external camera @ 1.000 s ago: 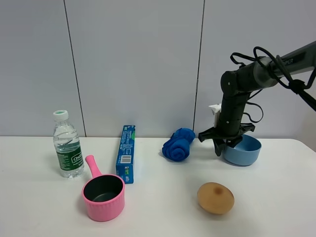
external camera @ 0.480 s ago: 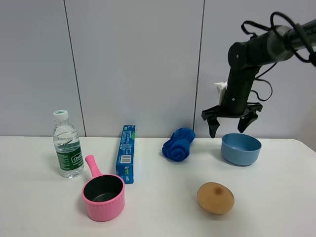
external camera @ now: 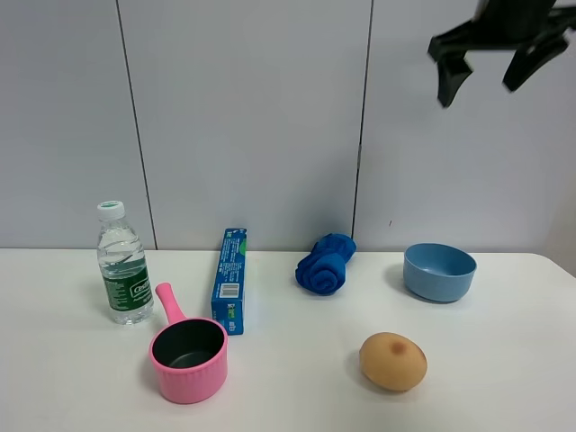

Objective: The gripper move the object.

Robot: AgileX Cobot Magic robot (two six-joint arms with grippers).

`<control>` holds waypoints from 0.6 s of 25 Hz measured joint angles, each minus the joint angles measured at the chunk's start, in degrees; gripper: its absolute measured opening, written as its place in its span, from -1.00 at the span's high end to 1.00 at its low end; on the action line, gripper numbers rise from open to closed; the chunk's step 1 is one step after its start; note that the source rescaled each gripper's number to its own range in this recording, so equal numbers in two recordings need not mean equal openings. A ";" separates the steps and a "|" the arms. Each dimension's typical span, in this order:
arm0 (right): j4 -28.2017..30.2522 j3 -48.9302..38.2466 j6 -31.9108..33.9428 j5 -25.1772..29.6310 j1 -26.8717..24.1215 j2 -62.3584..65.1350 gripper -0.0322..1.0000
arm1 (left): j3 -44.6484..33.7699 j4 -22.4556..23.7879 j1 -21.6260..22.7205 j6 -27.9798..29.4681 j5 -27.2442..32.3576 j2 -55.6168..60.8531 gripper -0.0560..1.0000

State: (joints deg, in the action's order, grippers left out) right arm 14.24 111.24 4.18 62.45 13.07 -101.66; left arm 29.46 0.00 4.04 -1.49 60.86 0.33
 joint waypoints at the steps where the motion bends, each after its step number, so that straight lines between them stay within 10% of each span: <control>1: 1.97 0.00 0.00 -0.13 -0.05 1.67 -0.69 | 0.00 0.00 0.00 0.00 0.00 0.00 -1.00; 15: 9.70 0.04 -0.74 6.97 -12.04 15.31 -0.69 | 0.00 0.00 0.00 0.00 0.00 0.00 -1.00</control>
State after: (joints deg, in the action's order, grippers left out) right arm 23.93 111.29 3.44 69.43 1.02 -86.35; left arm 29.46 0.00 4.04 -1.49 60.86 0.33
